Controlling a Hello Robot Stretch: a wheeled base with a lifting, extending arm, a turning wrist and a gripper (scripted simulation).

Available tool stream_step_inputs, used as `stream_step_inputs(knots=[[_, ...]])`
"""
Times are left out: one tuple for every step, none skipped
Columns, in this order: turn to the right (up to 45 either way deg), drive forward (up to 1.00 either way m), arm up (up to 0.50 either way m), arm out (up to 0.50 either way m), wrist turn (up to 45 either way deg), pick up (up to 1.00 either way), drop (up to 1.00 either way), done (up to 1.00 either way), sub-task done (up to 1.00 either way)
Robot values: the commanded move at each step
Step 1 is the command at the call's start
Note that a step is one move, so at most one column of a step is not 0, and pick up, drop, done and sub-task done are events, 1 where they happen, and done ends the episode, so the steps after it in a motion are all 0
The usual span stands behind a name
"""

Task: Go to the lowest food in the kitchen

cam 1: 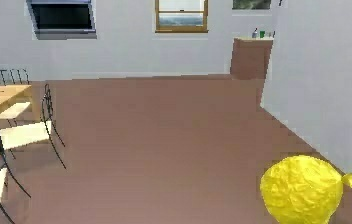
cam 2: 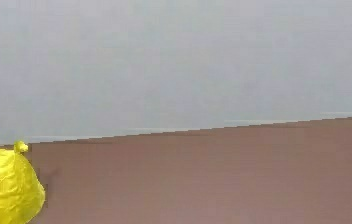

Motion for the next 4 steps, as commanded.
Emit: stream_step_inputs(knots=[[0.0, 1.00, 0.00, 0.00, 0.0, 0.00, 0.00, 0.00, 0.00], [0.0, 0.35, 0.00, 0.00, 0.0, 0.00, 0.00, 0.00, 0.00], [21.0, 0.00, 0.00, 0.00, 0.0, 0.00, 0.00, 0.00, 0.00], [0.0, 1.00, 0.00, 0.00, 0.0, 0.00, 0.00, 0.00, 0.00]])
